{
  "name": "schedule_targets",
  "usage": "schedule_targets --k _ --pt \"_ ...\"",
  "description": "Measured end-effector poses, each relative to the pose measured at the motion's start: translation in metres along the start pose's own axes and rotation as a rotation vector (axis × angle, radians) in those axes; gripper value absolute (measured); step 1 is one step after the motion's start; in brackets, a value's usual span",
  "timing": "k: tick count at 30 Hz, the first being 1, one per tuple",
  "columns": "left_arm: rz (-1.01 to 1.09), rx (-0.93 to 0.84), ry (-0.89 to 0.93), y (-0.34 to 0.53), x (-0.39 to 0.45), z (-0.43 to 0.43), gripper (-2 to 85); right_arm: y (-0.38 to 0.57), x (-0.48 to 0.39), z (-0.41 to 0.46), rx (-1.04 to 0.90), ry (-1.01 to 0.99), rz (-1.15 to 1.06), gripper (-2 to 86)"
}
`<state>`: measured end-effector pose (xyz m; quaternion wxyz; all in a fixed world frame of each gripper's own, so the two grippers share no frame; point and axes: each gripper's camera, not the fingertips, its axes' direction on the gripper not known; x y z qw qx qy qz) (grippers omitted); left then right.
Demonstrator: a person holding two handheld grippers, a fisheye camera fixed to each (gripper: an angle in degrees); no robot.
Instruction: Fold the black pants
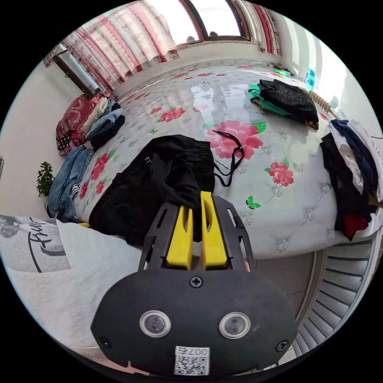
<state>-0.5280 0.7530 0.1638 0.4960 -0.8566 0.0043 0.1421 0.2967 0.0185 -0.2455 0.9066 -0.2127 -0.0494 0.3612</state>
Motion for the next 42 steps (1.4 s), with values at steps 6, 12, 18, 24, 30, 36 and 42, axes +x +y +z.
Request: schedule_targets --k 6,12,18,24,30,36,42 --pt "0.143 -0.08 0.066 -0.033 0.01 -0.018 -0.8 -0.015 0.001 -0.013 0.02 0.011 -0.035 7.4" --pt "0.077 0.037 0.188 -0.051 -0.023 -0.063 -1.0 -0.01 0.007 -0.022 0.049 -0.001 -0.028 7.4" --pt "0.053 0.192 0.177 -0.07 -0.052 -0.114 -1.0 -0.006 0.017 -0.025 0.058 -0.02 -0.008 7.5" --pt "0.029 0.554 0.064 -0.126 -0.087 -0.252 -0.9 -0.036 0.018 -0.063 0.157 0.026 -0.039 7.4" --pt "-0.041 0.709 -0.144 -0.155 -0.069 -0.3 -0.4 -0.024 0.023 -0.096 0.3 0.067 0.004 7.4" --pt "0.026 0.43 0.103 -0.13 -0.069 -0.177 7.0 0.019 0.044 -0.057 0.14 0.054 0.12 7.4" --pt "0.159 0.21 0.363 -0.036 -0.052 -0.085 14.8 0.032 0.057 -0.042 0.118 0.004 0.209 7.5"
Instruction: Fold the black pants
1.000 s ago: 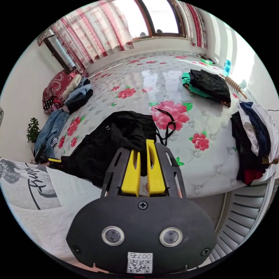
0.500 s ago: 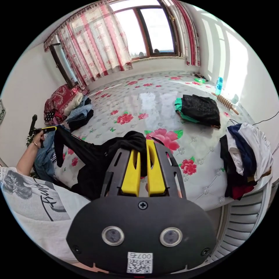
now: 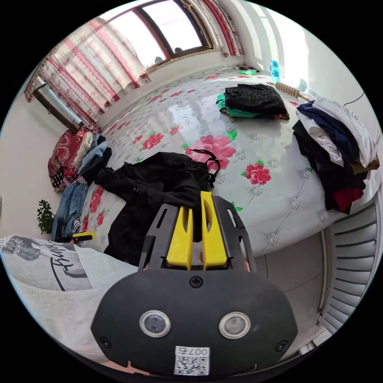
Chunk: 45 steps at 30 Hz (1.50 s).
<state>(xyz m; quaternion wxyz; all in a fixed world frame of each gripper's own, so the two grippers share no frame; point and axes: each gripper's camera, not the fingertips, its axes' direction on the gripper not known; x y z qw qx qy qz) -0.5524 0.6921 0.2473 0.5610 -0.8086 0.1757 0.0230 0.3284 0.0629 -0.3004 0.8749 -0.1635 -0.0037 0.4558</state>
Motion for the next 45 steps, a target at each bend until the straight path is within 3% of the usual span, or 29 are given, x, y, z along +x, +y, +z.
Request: schedule_targets --k 4,6,7,8,10,12,16,19,22,24,28,33,37,38,42,45 --pt "0.172 -0.011 0.01 0.023 0.038 0.003 15.8 -0.022 0.0 0.002 -0.011 0.014 -0.02 7.5" --pt "0.258 -0.059 -0.07 0.016 0.063 0.015 14.0 -0.032 -0.003 0.002 -0.007 0.017 -0.039 7.5" --pt "0.258 -0.079 -0.13 0.013 0.068 0.018 12.1 -0.038 -0.005 0.002 -0.002 0.016 -0.048 7.5" --pt "0.285 -0.117 -0.305 0.01 0.078 0.02 8.3 -0.041 -0.006 0.003 0.0 0.014 -0.052 7.5" --pt "0.385 -0.143 -0.329 0.006 0.089 0.018 0.7 -0.051 -0.01 0.004 0.007 0.001 -0.07 7.5" --pt "0.403 -0.168 -0.3 0.0 0.083 0.011 -0.4 -0.057 -0.014 0.004 0.014 -0.005 -0.087 7.5" --pt "0.239 -0.073 -0.311 -0.006 0.032 -0.042 -0.8 -0.071 -0.02 -0.013 0.042 0.008 -0.14 7.5" --pt "0.001 0.109 -0.395 0.008 -0.031 -0.121 -0.7 -0.071 -0.021 -0.029 0.077 0.038 -0.191 7.5" --pt "-0.248 0.252 -0.326 0.033 -0.095 -0.174 0.6 -0.062 -0.018 -0.022 0.03 0.034 -0.218 7.5" --pt "-0.342 0.278 -0.326 0.051 -0.123 -0.186 7.3 -0.051 -0.017 -0.01 -0.006 0.056 -0.218 7.5" --pt "-0.331 0.291 -0.235 0.072 -0.13 -0.173 13.8 -0.023 -0.013 0.007 -0.061 0.027 -0.185 7.5" --pt "-0.176 0.129 -0.098 0.064 -0.105 -0.113 19.5 -0.011 -0.007 0.016 -0.101 0.013 -0.113 7.5" --pt "-0.061 0.003 -0.203 0.04 -0.074 -0.08 19.2 -0.02 -0.006 0.014 -0.094 -0.005 -0.052 7.6" --pt "-0.047 -0.076 -0.285 0.032 -0.07 -0.067 17.5 -0.021 -0.007 0.015 -0.096 -0.002 -0.049 7.6" --pt "-0.107 -0.026 -0.286 0.03 -0.093 -0.085 0.9 -0.032 -0.017 0.021 -0.135 0.039 -0.053 7.6" --pt "-0.109 -0.02 -0.277 0.025 -0.125 -0.111 -0.4 -0.052 -0.019 0.03 -0.18 0.061 -0.04 7.5"
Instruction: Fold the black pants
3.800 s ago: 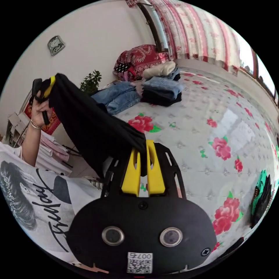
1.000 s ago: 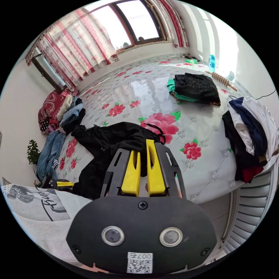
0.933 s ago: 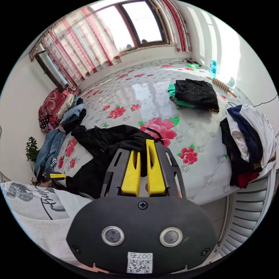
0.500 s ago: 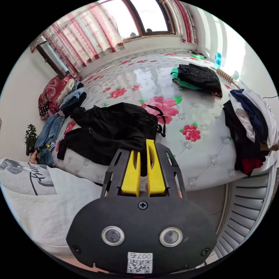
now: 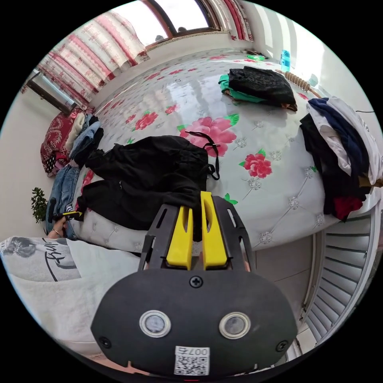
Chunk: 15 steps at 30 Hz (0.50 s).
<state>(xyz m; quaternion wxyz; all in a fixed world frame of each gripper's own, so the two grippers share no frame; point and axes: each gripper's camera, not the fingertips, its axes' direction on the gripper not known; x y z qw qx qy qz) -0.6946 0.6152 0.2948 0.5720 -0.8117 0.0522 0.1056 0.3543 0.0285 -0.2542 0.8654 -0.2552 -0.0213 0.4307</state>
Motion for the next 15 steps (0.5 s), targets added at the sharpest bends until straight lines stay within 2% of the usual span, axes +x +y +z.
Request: schedule_targets --k 2,5,7,9,11,13,15 --pt "-0.025 0.046 -0.001 -0.012 -0.026 -0.025 -0.7 -0.028 -0.001 0.002 -0.033 -0.002 0.004 7.5" --pt "-0.108 0.211 0.023 -0.039 -0.073 -0.098 -0.8 -0.101 -0.015 -0.013 -0.023 -0.014 -0.006 7.5" --pt "-0.105 0.311 0.034 -0.051 -0.092 -0.154 -0.9 -0.164 -0.052 -0.062 0.093 -0.014 -0.076 7.4" --pt "-0.12 0.503 -0.036 -0.044 -0.105 -0.238 -0.9 -0.196 -0.092 -0.117 0.228 0.005 -0.175 7.5" --pt "-0.139 0.647 -0.082 -0.022 -0.113 -0.296 -0.9 -0.206 -0.129 -0.178 0.396 -0.003 -0.277 7.4" --pt "-0.157 0.77 -0.084 0.009 -0.121 -0.336 -0.9 -0.199 -0.163 -0.237 0.558 0.071 -0.394 7.4" --pt "-0.149 0.859 -0.061 0.049 -0.128 -0.358 -0.9 -0.19 -0.178 -0.251 0.6 0.197 -0.47 7.4"
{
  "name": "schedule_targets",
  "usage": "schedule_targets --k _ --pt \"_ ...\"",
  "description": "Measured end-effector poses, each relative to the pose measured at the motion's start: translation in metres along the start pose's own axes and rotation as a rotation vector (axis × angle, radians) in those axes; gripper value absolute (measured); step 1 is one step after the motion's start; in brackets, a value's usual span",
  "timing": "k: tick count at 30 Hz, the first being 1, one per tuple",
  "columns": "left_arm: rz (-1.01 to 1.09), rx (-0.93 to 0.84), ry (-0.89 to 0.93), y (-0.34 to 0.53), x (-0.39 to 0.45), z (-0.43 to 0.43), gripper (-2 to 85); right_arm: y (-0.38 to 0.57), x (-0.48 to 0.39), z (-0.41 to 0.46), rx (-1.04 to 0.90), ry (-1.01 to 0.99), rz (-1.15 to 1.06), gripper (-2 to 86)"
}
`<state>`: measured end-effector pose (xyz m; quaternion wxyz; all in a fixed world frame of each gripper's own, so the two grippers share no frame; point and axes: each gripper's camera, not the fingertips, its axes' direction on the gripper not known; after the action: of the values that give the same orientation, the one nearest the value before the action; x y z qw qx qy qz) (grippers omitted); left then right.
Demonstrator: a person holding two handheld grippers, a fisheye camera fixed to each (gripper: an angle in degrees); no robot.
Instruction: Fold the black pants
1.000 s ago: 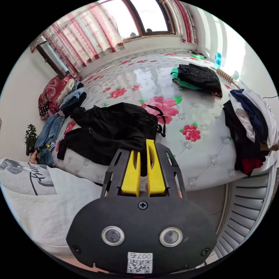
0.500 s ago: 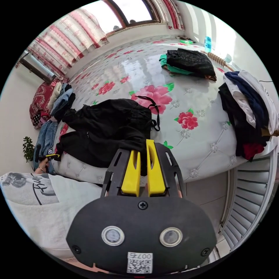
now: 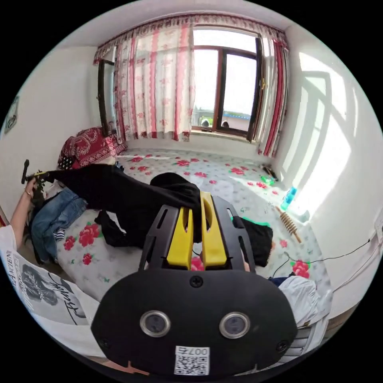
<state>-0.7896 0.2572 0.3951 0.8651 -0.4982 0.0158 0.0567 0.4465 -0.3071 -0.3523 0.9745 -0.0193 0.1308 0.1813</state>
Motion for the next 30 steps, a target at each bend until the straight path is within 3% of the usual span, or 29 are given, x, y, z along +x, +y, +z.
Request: schedule_targets --k 5,13,18,24,27,30 --pt "-0.002 -0.053 0.072 0.058 -0.011 0.001 -0.9 0.05 -0.019 0.036 -0.107 0.126 -0.188 7.4" --pt "0.009 -0.595 0.128 0.173 0.015 0.124 -0.8 0.218 -0.036 0.202 -0.72 -0.019 -0.071 7.6" --pt "0.094 -0.878 0.056 0.222 0.036 0.161 -0.8 0.261 -0.062 0.214 -0.847 -0.003 -0.166 7.6" --pt "0.078 -0.856 0.064 0.22 0.027 0.138 -0.3 0.25 -0.072 0.167 -0.742 0.076 -0.285 7.8" --pt "0.047 -0.92 0.112 0.239 0.031 0.15 1.1 0.281 -0.074 0.179 -0.851 0.097 -0.306 8.5" --pt "0.014 -0.963 0.096 0.252 0.037 0.157 4.0 0.315 -0.061 0.196 -0.996 0.111 -0.178 9.8"
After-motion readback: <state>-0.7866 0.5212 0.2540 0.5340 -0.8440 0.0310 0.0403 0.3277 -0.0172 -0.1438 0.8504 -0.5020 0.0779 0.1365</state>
